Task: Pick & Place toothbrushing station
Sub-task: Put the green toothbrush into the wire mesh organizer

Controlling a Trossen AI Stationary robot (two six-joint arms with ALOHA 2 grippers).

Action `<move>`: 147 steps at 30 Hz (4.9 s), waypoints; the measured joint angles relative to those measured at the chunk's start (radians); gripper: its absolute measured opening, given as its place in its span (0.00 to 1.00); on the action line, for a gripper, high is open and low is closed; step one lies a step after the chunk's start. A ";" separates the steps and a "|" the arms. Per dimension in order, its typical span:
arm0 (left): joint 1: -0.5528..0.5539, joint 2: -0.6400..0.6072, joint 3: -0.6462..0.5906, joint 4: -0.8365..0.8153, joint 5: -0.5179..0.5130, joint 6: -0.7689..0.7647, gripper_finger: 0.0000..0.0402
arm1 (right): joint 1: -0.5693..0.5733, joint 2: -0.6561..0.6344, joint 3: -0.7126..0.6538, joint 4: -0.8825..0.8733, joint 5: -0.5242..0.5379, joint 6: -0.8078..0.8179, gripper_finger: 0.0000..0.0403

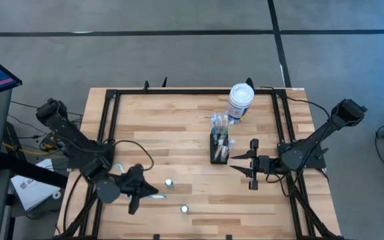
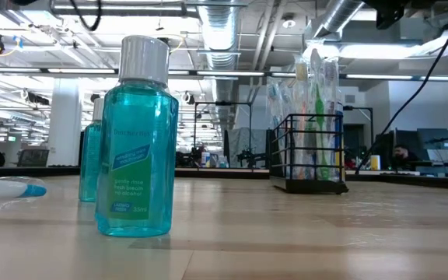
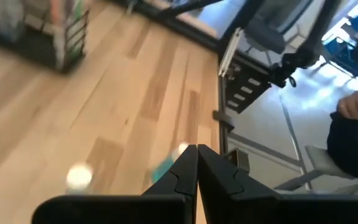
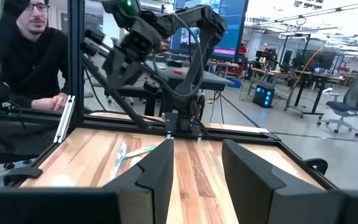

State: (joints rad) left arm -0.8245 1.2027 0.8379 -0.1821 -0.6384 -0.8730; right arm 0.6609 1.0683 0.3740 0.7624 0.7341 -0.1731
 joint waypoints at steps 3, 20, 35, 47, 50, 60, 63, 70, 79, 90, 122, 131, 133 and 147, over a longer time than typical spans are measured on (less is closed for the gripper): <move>-0.017 -0.036 0.000 -0.126 0.002 -0.154 0.01 | 0.000 0.000 0.000 0.000 0.000 0.005 0.31; -0.036 -0.050 0.000 -0.576 0.209 -0.565 0.00 | 0.000 0.000 0.000 -0.021 0.000 0.020 0.31; 0.020 -0.053 -0.036 -0.763 0.363 -0.618 0.00 | -0.007 0.000 -0.001 -0.024 0.027 0.008 0.31; 0.146 -0.259 -0.221 -0.790 0.385 -0.626 0.00 | -0.065 0.000 0.024 -0.026 0.028 -0.034 0.31; 0.157 -0.288 -0.234 -0.789 0.385 -0.626 0.00 | -0.073 0.000 0.044 -0.070 0.028 -0.039 0.31; 0.182 -0.293 -0.234 -0.774 0.467 -0.638 0.00 | -0.075 0.000 0.059 -0.119 0.031 -0.023 0.31; 0.182 -0.293 -0.234 -0.774 0.479 -0.641 0.00 | -0.074 0.000 0.060 -0.134 0.031 0.029 0.31; 0.208 -0.278 -0.234 -0.775 0.536 -0.645 0.00 | -0.072 0.000 0.060 -0.143 0.031 0.078 0.31; 0.330 -0.184 -0.234 -0.776 0.704 -0.649 0.01 | -0.072 0.000 0.060 -0.142 0.031 0.115 0.31; 0.500 -0.002 -0.234 -0.779 0.877 -0.649 0.13 | -0.072 0.000 0.060 -0.151 0.031 0.121 0.31; 0.527 0.186 -0.240 -0.714 0.879 -0.660 0.56 | -0.072 0.000 0.060 -0.179 0.030 0.148 0.31; 0.526 0.171 -0.314 -0.586 0.890 -0.657 0.56 | -0.073 0.000 0.060 -0.180 0.030 0.148 0.31; 0.534 0.164 -0.307 -0.584 0.883 -0.655 0.56 | -0.073 0.000 0.060 -0.180 0.030 0.148 0.31; 0.545 0.109 -0.293 -0.533 0.733 -0.663 0.38 | -0.073 0.000 0.060 -0.181 0.030 0.151 0.31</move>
State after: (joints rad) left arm -0.2798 1.3117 0.5449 -0.7146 0.0948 -1.5362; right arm 0.5877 1.0683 0.4343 0.5818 0.7643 -0.0223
